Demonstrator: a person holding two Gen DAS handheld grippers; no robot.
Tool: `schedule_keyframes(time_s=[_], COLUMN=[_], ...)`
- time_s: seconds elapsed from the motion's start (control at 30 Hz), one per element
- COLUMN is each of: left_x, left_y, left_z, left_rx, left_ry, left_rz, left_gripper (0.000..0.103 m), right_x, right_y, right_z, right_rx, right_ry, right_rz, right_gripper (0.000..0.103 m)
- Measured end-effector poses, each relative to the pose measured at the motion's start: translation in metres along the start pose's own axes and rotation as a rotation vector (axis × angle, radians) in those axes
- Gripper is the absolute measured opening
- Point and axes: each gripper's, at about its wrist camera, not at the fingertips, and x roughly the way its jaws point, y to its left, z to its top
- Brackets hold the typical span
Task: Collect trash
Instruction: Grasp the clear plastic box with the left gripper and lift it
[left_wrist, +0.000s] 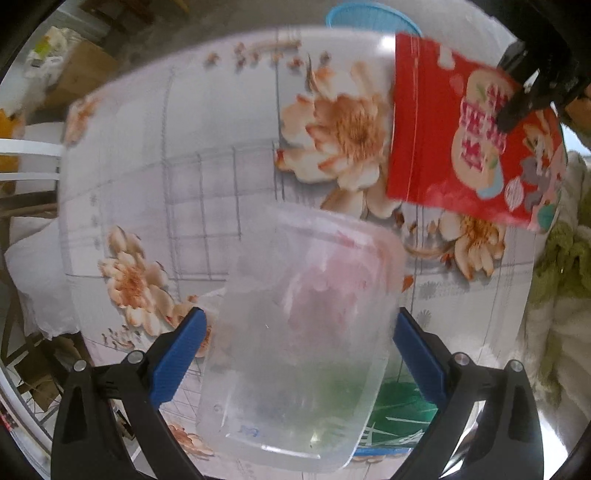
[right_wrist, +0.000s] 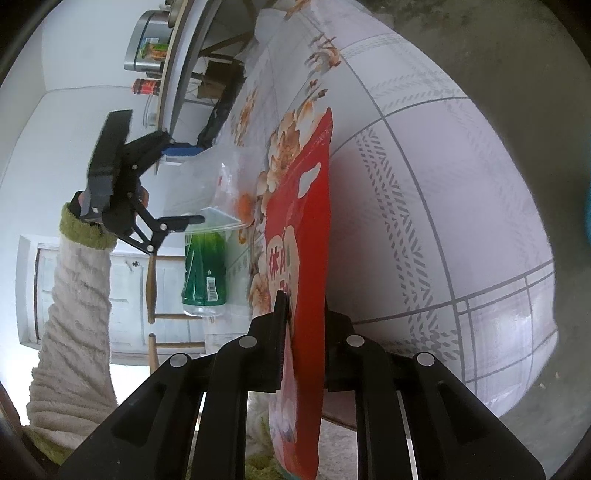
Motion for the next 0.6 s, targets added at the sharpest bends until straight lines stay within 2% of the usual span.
schedule_keyframes(time_s=[0.1, 0.27, 0.5, 0.6], left_x=[0.012, 0.007, -0.009, -0.025], left_y=[-0.002, 0.000, 0.012, 0.024], left_z=[0.000, -0.004, -0.023, -0.040], left_rx=[0.015, -0.004, -0.135, -0.202], left_ry=[0.041, 0.017, -0.012, -0.071], left_rz=[-0.008, -0.013, 0.010, 0.002], left_gripper=[0.097, 0.094, 0.089, 0.088], right_x=[0.000, 0.000, -0.004, -0.006], right_y=[0.001, 0.000, -0.002, -0.006], right_z=[-0.001, -0.002, -0.002, -0.002], right_rx=[-0.001, -0.001, 0.009, 0.023], right_ry=[-0.003, -0.004, -0.023, -0.037], right_rz=[0.000, 0.001, 0.008, 0.019], right_gripper=[0.015, 0.015, 0.015, 0.015])
